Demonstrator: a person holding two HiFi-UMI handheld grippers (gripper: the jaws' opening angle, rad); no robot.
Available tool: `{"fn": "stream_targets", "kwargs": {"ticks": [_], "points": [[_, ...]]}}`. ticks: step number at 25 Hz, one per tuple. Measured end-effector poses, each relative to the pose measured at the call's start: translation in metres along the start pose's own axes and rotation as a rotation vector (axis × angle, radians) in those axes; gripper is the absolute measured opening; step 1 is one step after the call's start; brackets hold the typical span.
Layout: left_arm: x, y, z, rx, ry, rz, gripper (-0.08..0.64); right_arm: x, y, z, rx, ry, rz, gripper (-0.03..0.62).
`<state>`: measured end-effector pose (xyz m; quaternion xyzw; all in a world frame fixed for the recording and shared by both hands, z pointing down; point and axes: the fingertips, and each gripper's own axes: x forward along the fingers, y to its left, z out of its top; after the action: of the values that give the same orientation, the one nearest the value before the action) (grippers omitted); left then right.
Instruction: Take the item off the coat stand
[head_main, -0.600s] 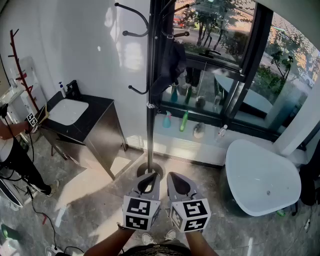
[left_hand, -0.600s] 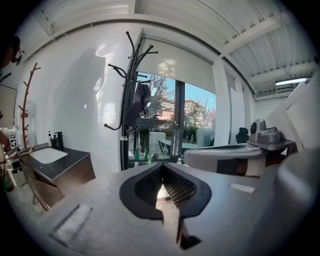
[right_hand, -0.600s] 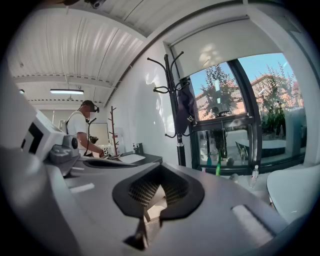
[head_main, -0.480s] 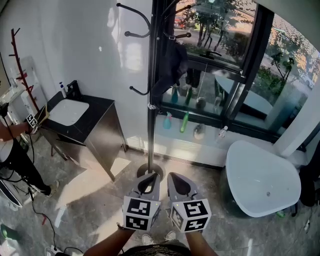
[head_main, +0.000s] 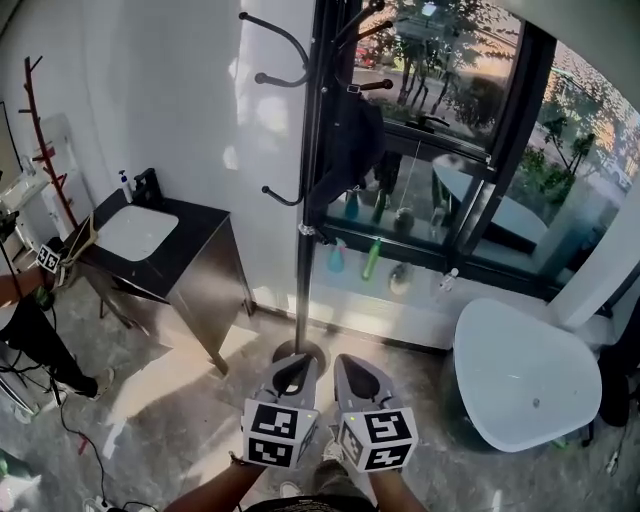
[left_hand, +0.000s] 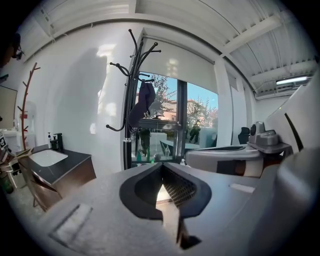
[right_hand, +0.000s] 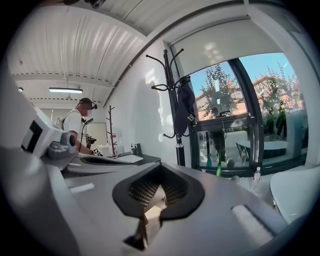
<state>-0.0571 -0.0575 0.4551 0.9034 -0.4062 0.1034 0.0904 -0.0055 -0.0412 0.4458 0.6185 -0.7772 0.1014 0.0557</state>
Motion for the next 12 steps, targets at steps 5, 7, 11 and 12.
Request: {"fn": "stream_targets", "kwargs": {"ticks": [5,7,11,12], "points": [[0.025,0.008,0.005,0.007,-0.004,0.015,0.002,0.021,-0.016,0.004,-0.004,-0.002,0.015,0.006],[0.038,0.011,0.013,0.012,-0.011,0.022,0.002,0.032,-0.025,0.01,-0.008,-0.005,0.024,0.006],[0.064,0.015,0.028,0.011,-0.014,0.036,0.002,0.052,-0.047,0.022,-0.015,-0.008,0.039,0.006],[0.071,0.017,0.032,0.01,-0.016,0.042,0.002,0.057,-0.052,0.026,-0.017,-0.009,0.045,0.006]]}}
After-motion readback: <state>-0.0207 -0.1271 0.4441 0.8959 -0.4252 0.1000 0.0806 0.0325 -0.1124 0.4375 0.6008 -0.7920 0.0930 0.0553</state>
